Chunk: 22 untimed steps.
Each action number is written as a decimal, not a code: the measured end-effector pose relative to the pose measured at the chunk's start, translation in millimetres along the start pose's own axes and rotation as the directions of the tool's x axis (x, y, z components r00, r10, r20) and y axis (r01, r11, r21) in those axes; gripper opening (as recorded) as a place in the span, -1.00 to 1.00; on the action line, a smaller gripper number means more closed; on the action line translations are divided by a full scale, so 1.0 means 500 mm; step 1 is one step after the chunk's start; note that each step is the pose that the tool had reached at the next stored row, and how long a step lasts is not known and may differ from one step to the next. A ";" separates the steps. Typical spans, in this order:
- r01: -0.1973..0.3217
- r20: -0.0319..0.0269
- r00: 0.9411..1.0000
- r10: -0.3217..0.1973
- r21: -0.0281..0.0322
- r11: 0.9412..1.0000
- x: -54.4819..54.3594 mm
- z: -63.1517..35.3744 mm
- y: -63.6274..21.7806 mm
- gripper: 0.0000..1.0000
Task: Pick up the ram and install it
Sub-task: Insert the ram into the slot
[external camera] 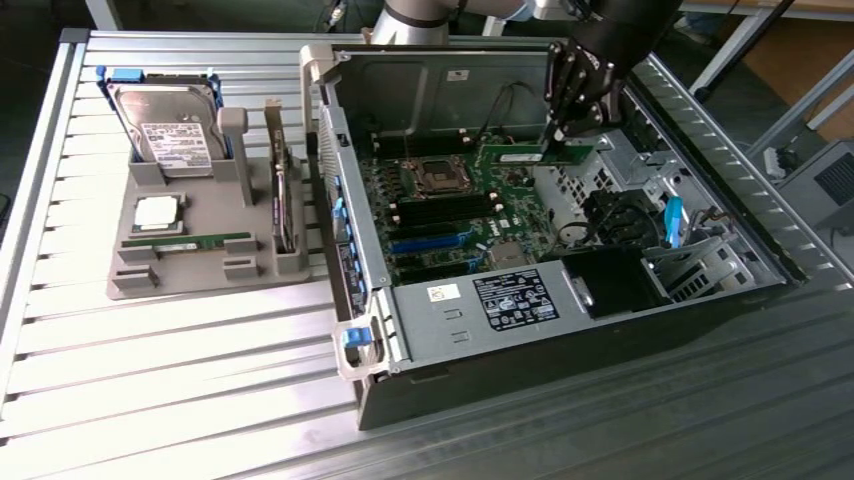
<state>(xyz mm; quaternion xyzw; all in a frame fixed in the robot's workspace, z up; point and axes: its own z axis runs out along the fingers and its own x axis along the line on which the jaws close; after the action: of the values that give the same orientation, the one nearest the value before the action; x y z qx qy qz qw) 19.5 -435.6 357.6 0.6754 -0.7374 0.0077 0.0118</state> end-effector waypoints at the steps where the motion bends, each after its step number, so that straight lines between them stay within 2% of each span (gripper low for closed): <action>1: 0.000 0.000 1.000 0.000 0.000 1.000 0.000 0.001 0.000 -0.78; 22: 0.000 0.000 1.000 0.000 0.000 1.000 0.000 0.015 0.000 -0.78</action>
<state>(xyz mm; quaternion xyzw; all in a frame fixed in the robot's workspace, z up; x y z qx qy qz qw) 19.5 -435.6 350.3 0.6754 -0.7374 0.0077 0.0118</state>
